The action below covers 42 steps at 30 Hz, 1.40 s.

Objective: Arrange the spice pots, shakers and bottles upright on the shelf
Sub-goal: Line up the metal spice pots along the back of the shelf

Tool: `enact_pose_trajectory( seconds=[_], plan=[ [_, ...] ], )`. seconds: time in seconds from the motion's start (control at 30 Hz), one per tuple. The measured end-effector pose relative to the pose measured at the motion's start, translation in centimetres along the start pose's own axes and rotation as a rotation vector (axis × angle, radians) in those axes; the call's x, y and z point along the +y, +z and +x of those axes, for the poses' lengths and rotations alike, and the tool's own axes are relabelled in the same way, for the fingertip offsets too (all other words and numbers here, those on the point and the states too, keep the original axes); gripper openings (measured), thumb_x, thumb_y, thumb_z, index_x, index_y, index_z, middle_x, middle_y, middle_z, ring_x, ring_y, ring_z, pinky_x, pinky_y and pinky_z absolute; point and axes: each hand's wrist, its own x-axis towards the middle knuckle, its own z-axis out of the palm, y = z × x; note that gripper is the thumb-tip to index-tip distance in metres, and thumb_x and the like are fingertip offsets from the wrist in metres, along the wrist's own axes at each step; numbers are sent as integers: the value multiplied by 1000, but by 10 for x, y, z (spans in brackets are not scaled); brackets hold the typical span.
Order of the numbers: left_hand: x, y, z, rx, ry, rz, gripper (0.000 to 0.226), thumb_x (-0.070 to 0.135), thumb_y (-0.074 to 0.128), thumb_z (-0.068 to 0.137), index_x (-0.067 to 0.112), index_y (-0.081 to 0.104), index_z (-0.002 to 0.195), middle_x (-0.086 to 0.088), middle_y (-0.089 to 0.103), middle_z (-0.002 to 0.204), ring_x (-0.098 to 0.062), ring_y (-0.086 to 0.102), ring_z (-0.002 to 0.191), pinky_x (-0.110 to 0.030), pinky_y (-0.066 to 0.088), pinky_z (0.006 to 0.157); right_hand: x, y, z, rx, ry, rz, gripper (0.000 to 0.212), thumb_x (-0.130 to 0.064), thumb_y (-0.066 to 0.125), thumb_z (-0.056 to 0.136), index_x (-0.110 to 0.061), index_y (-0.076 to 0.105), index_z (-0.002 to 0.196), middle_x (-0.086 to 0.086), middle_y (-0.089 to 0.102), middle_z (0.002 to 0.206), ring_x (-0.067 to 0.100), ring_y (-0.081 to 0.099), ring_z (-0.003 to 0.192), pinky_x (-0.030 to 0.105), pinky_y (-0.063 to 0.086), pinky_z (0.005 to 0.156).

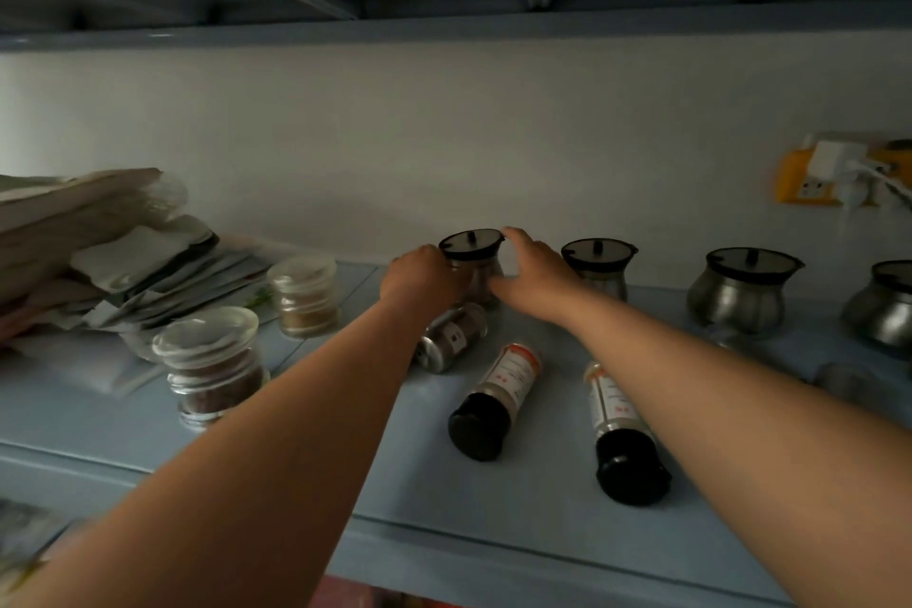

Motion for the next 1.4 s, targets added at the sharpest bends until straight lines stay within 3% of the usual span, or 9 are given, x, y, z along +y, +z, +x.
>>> enact_pose_trajectory(
  seconds=[0.1,0.2,0.5,0.83,0.93,1.07,1.2,1.33,1.4],
  plan=[
    [-1,4,6,-13,-9,10,46,42,49,90,7,56,120,-16,60,125,-34,55,115,-37,45,91,-1,1,5,-10,16,87,70,-29,56,89,-18,19,147,13,41,144,30,40,131,26,34,91],
    [1,5,12,-25,-16,-6,43,41,50,89,8,58,116,-15,63,119,-32,58,109,-35,46,86,-2,5,8,-44,19,153,76,-30,61,87,-22,15,148,9,38,148,28,39,133,26,33,95],
    [-2,16,21,-73,-80,0,45,42,46,88,11,59,117,-14,62,121,-32,57,112,-42,44,100,0,15,16,-69,14,246,79,-23,63,85,-27,14,147,6,40,147,26,42,130,29,35,102],
    [2,12,22,-18,23,119,45,47,38,93,15,55,120,-11,58,126,-32,44,124,-43,31,103,6,16,18,-53,36,481,95,-17,64,81,-41,0,147,0,40,147,20,42,131,38,38,108],
    [3,14,19,18,52,79,42,43,36,95,13,55,118,-12,58,126,-33,44,123,-41,31,100,4,13,16,-35,33,522,94,-15,63,82,-43,0,146,-1,41,146,17,44,129,36,38,107],
    [4,15,15,77,70,12,42,42,36,95,11,57,115,-13,60,122,-34,47,118,-39,35,94,2,8,13,-25,24,583,92,-11,60,84,-44,1,146,-3,40,146,9,42,121,26,37,95],
    [8,11,10,144,108,-167,39,36,43,94,3,61,105,-19,64,111,-37,57,104,-35,43,81,-2,2,6,25,7,620,86,-11,55,87,-45,3,146,-3,35,150,14,40,130,25,36,97],
    [14,9,-3,181,130,-365,38,33,47,94,-2,64,96,-20,66,97,-34,59,88,-30,37,66,-11,-7,-6,72,-10,648,83,-12,55,87,-43,7,147,-4,33,151,13,38,132,24,35,98],
    [15,6,-11,215,138,-432,36,31,49,93,-1,64,93,-20,66,94,-34,59,91,-28,35,65,-14,-11,-14,85,-20,652,84,-12,57,86,-45,7,146,-2,34,150,14,39,132,27,37,101]
  ],
)
